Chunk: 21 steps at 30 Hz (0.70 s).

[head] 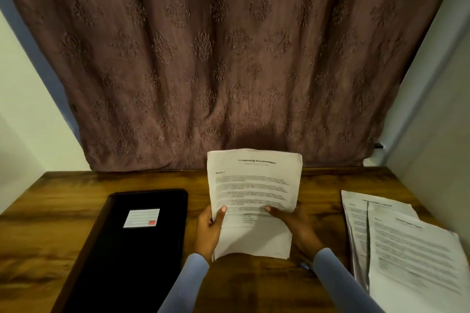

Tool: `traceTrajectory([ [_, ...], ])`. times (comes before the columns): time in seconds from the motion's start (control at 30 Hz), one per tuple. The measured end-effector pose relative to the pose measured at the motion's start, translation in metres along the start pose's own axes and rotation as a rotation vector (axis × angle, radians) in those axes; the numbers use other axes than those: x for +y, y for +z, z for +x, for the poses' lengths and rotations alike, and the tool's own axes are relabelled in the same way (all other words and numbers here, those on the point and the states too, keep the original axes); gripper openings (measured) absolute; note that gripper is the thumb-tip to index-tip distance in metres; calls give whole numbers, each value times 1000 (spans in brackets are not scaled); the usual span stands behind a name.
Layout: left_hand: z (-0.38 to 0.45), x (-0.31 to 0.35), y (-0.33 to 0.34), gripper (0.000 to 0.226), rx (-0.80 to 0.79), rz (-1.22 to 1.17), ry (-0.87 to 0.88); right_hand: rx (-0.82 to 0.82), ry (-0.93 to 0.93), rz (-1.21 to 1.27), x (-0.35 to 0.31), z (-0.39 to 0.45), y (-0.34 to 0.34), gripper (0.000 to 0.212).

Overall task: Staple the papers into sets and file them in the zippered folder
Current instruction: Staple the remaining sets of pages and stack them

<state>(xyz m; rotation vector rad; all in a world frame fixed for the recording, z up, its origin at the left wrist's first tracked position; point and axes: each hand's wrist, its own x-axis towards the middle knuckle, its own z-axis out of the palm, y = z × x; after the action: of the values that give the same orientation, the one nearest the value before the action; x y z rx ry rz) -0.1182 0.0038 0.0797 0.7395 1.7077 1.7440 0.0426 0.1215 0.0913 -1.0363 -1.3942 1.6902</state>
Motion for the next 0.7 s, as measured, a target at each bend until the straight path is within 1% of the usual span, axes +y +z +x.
traceTrajectory([
  [0.13,8,16,5,25,-33,6,1,18,-17,22,-8,2,-5,42],
  [0.27,15,26,23,22,-128,-39,-1,73,-40,56,-18,-1,-21,38],
  [0.37,19,24,50,20,-219,-7,-13,190,-69,54,-19,-4,-50,44],
  [0.43,16,21,76,17,-313,-21,-85,279,-71,53,-20,-12,-76,47],
  [0.53,8,9,127,26,-485,-44,-212,452,-20,85,-13,-33,-124,36],
  [0.6,0,-6,166,33,-578,18,-249,563,-4,70,-5,-54,-159,33],
  [0.7,-21,-25,221,35,-691,219,-265,750,33,-33,3,-88,-206,28],
])
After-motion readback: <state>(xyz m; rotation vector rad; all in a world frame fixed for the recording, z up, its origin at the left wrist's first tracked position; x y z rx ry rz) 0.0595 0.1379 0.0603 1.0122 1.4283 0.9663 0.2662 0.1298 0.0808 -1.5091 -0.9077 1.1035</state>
